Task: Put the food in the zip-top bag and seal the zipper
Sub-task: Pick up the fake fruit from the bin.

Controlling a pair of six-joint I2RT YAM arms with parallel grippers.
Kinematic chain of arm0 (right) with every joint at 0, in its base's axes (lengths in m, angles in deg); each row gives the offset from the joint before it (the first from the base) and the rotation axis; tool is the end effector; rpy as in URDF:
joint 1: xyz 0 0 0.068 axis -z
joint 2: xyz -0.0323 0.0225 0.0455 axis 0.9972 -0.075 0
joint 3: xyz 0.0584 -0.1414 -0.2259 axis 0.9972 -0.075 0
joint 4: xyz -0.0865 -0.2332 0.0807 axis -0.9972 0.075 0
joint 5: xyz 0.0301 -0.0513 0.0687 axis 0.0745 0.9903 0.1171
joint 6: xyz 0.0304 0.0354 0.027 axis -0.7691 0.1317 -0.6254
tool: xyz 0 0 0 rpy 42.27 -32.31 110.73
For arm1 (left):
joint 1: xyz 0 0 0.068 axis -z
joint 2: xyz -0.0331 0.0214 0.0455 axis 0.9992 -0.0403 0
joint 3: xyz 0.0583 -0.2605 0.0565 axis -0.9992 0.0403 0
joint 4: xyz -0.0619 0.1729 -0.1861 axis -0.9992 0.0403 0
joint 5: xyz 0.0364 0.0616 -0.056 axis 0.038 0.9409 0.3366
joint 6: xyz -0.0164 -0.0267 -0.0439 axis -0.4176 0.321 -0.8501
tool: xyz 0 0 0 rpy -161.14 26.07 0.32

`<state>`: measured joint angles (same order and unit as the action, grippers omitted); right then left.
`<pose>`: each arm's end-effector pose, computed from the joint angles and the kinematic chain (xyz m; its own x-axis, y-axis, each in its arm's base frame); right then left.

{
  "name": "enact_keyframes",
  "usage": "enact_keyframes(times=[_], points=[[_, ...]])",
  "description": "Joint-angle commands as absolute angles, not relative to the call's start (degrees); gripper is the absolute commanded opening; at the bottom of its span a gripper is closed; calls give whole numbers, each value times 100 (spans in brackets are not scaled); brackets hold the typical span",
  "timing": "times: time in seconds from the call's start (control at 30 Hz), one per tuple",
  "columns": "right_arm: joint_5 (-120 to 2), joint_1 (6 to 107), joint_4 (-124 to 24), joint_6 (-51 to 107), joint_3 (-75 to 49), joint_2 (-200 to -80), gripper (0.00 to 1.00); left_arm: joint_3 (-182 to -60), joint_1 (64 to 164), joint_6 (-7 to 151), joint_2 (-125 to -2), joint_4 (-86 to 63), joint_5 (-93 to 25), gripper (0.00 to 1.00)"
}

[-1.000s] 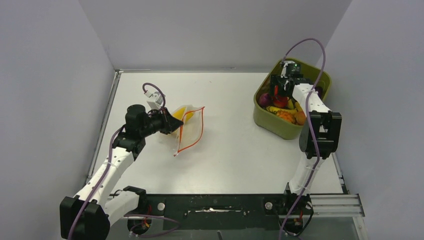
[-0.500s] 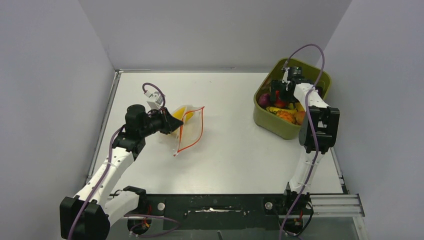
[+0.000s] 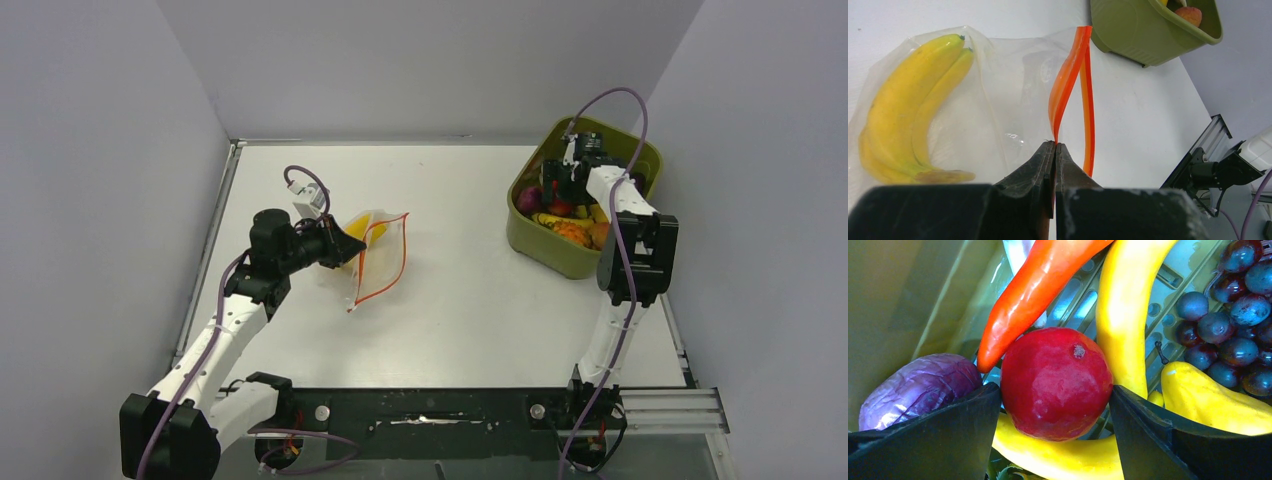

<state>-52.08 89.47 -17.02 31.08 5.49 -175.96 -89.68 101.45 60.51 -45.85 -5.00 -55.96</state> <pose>0.4487 -0.0289 0.2169 -0.8293 0.1162 -0.5466 0.1063 0.9931 0.0499 0.2191 -0.0721 0.2832 -0.5887 -0.2058 -0.7817 0.4692 0.7005 -0.5377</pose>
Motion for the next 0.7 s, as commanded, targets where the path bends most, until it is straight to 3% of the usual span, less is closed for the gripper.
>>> enact_keyframes(times=[0.0,0.67], points=[[-5166,8932,-1951,3044,586,-17240,75,-9091,10113,6141,-4498,-717,-5626,0],[-4686,8781,-2240,2646,250,-16250,70,-9082,10105,6139,-4378,-719,-5580,0]])
